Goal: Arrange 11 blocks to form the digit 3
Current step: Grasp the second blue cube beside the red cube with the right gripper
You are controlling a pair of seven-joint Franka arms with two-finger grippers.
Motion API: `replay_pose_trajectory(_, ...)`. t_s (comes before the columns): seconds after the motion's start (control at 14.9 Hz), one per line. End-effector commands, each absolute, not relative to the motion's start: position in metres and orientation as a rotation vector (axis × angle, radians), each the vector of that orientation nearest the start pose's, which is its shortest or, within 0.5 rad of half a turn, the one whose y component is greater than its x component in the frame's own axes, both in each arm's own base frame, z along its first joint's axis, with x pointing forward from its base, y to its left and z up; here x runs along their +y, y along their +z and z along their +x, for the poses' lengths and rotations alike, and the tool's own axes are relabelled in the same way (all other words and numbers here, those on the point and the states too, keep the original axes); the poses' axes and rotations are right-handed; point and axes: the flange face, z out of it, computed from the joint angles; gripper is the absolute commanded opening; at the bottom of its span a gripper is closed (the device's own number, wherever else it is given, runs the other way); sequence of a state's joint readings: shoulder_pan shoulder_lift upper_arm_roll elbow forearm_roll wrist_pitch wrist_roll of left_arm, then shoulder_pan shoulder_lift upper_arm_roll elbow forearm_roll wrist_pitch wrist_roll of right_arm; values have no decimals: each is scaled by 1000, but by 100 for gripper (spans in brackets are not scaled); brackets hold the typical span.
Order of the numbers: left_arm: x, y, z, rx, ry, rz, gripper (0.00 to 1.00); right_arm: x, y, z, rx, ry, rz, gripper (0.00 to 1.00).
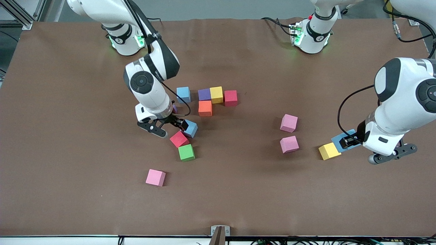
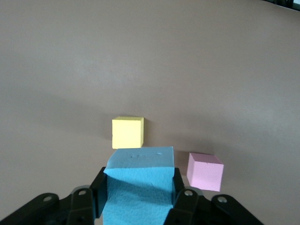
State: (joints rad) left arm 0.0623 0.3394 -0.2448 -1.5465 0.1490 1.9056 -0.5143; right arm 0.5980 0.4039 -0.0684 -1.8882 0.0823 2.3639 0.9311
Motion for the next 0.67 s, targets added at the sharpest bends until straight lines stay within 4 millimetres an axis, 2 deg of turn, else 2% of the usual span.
replay_pose_trajectory(0.0, -97, 472, 651, -519, -60, -3065, 19, 342, 277, 563, 726, -30, -2974, 100)
replay_pose_trajectory(0.34, -93, 471, 651, -529, -65, -3055, 19, 352, 245, 566, 734, -33, -2982, 100)
replay_pose_trajectory(0.61, -87, 470, 654, -537, -73, -3056, 18, 357, 235, 560, 712, -15, -2995, 100)
